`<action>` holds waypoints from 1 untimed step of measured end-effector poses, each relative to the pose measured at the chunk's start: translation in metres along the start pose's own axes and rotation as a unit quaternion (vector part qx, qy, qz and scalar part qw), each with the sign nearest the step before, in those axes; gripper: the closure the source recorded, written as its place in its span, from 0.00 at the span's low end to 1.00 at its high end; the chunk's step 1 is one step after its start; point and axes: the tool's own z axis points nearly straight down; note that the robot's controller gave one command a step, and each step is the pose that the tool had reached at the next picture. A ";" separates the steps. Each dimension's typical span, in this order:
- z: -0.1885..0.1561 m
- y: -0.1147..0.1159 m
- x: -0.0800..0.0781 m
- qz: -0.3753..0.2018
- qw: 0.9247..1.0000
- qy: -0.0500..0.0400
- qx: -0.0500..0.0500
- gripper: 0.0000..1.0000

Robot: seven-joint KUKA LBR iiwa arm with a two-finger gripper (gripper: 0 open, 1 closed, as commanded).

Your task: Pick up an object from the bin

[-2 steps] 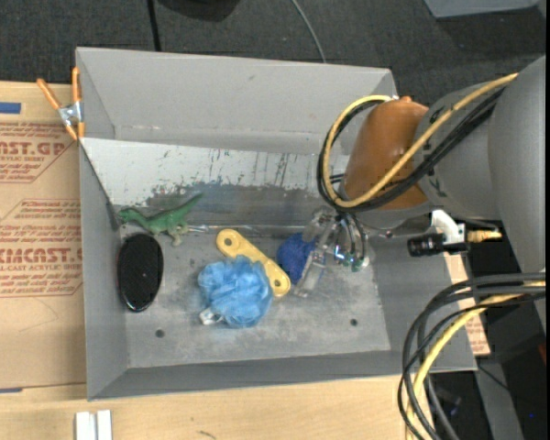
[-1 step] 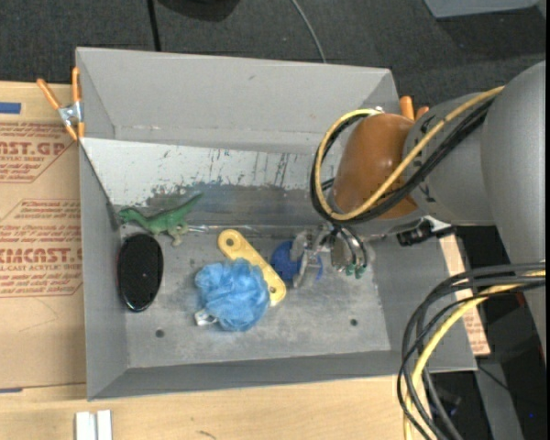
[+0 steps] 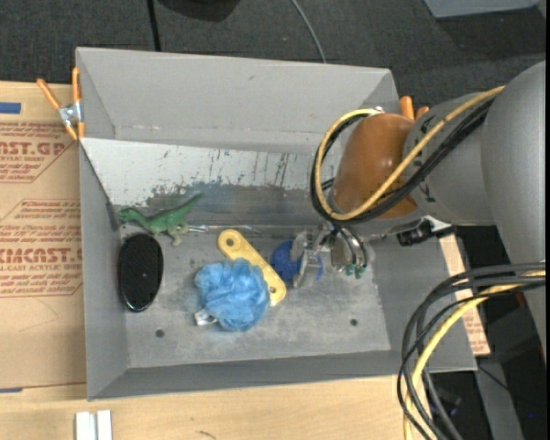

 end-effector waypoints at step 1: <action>-0.002 0.000 0.000 0.000 1.000 0.000 0.000 1.00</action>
Offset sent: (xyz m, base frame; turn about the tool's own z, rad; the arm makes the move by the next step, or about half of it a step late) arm -0.0001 0.0000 0.0175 0.0000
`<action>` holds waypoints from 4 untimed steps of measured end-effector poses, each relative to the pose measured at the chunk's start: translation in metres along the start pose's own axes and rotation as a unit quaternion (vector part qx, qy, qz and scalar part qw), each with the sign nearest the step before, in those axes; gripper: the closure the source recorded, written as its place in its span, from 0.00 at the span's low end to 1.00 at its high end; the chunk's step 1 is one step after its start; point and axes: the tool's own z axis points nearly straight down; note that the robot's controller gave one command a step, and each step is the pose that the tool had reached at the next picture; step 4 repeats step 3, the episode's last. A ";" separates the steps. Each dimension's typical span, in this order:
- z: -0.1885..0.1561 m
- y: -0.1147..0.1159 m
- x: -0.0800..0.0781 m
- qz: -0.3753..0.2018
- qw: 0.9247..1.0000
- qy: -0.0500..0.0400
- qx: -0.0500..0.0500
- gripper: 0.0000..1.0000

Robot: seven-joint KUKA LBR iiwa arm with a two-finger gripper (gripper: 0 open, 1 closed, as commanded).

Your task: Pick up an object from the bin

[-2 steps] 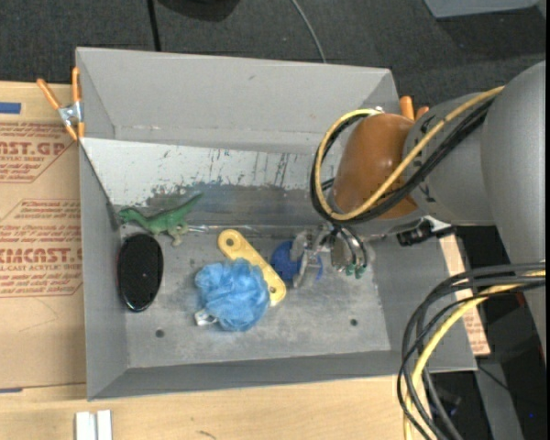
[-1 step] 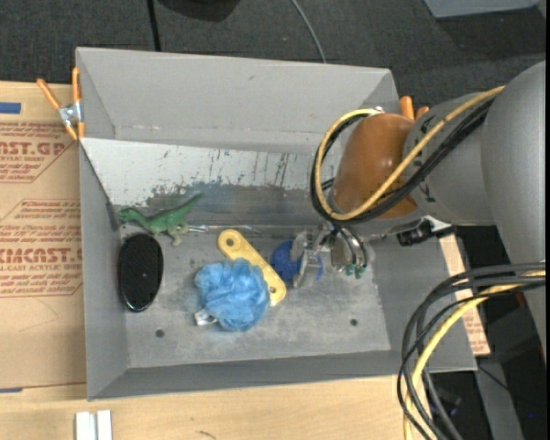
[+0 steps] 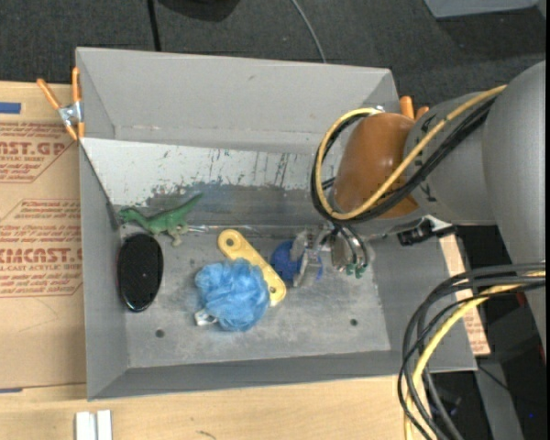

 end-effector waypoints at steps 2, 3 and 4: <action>-0.011 0.000 0.001 0.000 1.000 0.001 0.000 1.00; -0.018 0.000 0.001 0.000 1.000 0.001 0.000 1.00; -0.018 0.000 0.001 0.000 1.000 0.001 0.000 1.00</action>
Offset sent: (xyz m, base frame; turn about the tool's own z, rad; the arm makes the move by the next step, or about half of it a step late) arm 0.0001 -0.0002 0.0314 0.0000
